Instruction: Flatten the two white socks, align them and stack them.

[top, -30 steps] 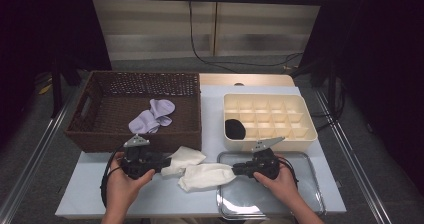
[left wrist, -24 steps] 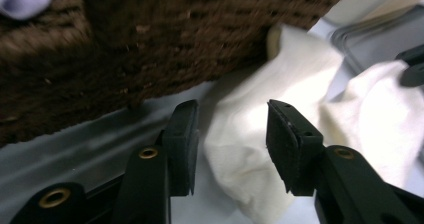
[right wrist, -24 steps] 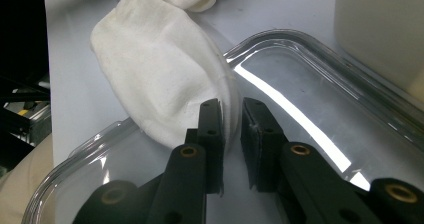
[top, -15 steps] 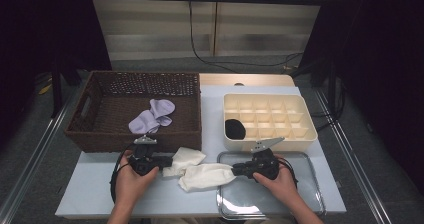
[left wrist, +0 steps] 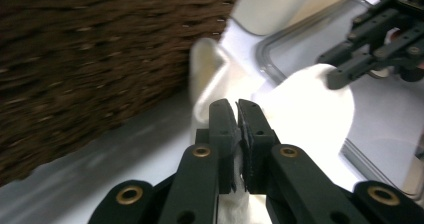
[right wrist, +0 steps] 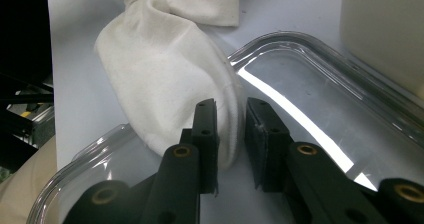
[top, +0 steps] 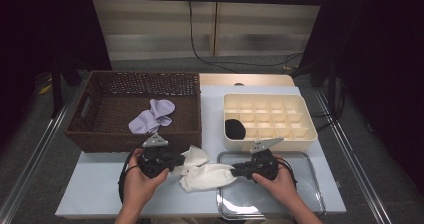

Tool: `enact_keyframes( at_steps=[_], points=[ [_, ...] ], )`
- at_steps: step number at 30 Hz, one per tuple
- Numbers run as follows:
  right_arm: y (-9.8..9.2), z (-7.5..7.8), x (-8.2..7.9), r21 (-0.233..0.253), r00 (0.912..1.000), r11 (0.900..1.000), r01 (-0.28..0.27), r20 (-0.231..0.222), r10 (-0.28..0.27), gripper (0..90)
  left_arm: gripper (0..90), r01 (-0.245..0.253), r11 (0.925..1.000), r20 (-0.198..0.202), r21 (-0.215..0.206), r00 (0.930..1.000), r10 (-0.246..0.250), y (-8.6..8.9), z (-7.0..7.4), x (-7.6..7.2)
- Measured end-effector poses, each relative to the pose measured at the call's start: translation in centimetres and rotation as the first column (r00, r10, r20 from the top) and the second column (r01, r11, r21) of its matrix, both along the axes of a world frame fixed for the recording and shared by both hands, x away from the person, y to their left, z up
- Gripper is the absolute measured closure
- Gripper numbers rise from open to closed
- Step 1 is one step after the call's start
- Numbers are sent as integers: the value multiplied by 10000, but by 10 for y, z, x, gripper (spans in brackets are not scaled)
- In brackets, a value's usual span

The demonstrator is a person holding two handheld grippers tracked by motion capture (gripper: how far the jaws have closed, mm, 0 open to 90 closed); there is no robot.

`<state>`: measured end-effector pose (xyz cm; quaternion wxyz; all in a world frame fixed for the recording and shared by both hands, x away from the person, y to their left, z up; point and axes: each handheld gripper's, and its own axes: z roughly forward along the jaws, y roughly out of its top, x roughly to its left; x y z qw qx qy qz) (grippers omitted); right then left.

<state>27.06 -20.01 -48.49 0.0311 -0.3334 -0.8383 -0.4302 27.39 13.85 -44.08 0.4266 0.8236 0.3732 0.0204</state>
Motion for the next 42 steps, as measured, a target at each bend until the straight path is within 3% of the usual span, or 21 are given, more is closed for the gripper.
enact_keyframes(
  at_steps=[6,12,22,35,38,39,41,42],
  points=[
    [1,4,1,-245,9999,9997,63,125,-60,697,861,518,9985,7,188,9987,-519,-13,-5,-5],
    [5,16,4,-385,9983,9992,108,583,-85,666,861,861,9956,-144,372,9962,-856,-25,-12,-9],
    [26,31,13,-445,9950,9990,40,1000,5,596,862,1328,9892,-243,627,9910,-1315,-37,-22,-13],
    [59,46,22,297,9943,9995,-60,1067,28,537,862,1782,9799,-307,891,9839,-1762,-45,-24,-16],
    [66,48,23,371,9934,9988,-304,1119,260,538,862,1922,9770,-297,921,9813,-1902,-48,-24,-16],
    [75,47,25,72,9907,9985,-548,1252,535,557,862,1972,9752,-315,1000,9803,-1950,-49,-25,-16],
    [81,44,28,-17,9914,9972,-746,1077,744,676,862,1986,9752,-326,979,9800,-1963,-48,-25,-16],
    [81,44,28,-17,9914,9972,-746,1077,744,676,861,1986,9752,-326,979,9800,-1963,-48,-25,-16]
  ],
)
